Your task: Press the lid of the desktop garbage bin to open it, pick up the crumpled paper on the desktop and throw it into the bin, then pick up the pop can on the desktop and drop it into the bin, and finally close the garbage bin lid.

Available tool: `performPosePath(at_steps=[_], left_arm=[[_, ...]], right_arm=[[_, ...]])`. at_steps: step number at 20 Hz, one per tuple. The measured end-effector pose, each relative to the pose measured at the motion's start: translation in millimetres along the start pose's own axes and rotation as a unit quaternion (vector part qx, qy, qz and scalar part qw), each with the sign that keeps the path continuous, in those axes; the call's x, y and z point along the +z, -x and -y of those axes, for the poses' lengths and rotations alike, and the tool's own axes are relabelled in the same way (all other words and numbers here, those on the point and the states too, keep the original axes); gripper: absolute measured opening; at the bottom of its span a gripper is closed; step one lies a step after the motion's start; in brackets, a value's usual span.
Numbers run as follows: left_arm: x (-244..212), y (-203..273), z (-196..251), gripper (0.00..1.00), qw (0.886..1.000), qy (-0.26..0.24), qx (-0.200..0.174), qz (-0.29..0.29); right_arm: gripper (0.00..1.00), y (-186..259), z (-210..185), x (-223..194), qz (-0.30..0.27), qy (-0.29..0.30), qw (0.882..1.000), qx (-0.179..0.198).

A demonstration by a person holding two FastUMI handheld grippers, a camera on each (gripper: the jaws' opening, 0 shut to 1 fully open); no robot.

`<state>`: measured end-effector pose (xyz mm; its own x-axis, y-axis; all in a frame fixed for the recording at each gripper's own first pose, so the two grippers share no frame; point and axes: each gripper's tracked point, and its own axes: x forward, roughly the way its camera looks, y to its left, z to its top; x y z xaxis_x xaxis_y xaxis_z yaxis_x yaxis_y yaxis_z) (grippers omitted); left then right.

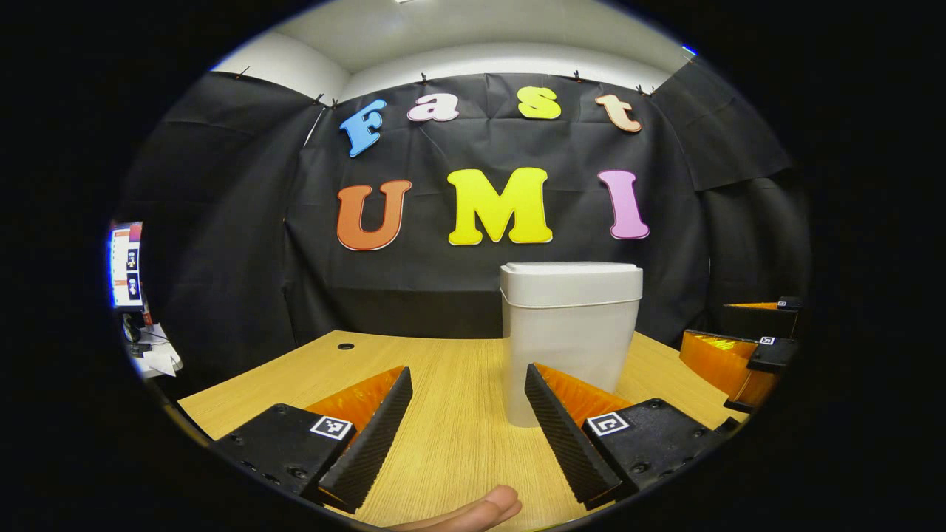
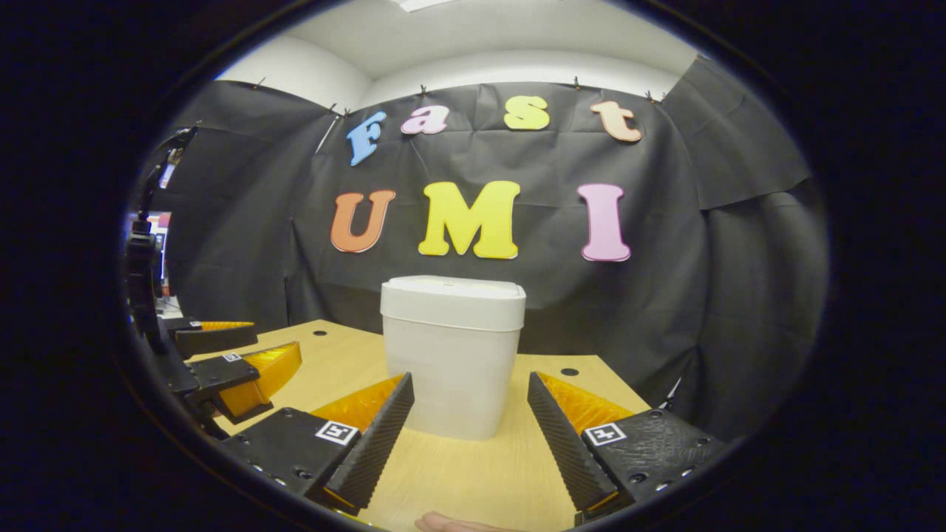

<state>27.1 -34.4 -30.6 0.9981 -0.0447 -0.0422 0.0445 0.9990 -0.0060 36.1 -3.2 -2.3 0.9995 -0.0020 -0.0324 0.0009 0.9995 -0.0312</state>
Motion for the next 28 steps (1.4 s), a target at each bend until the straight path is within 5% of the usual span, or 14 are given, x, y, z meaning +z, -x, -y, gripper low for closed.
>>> performPosePath(at_steps=[28], left_arm=[[-9, 3, 22, 0.99, 1.000, -0.011, -0.014, -0.006]], right_arm=[[0.98, 5, 21, 11, 0.013, 0.000, 1.000, -0.016]])
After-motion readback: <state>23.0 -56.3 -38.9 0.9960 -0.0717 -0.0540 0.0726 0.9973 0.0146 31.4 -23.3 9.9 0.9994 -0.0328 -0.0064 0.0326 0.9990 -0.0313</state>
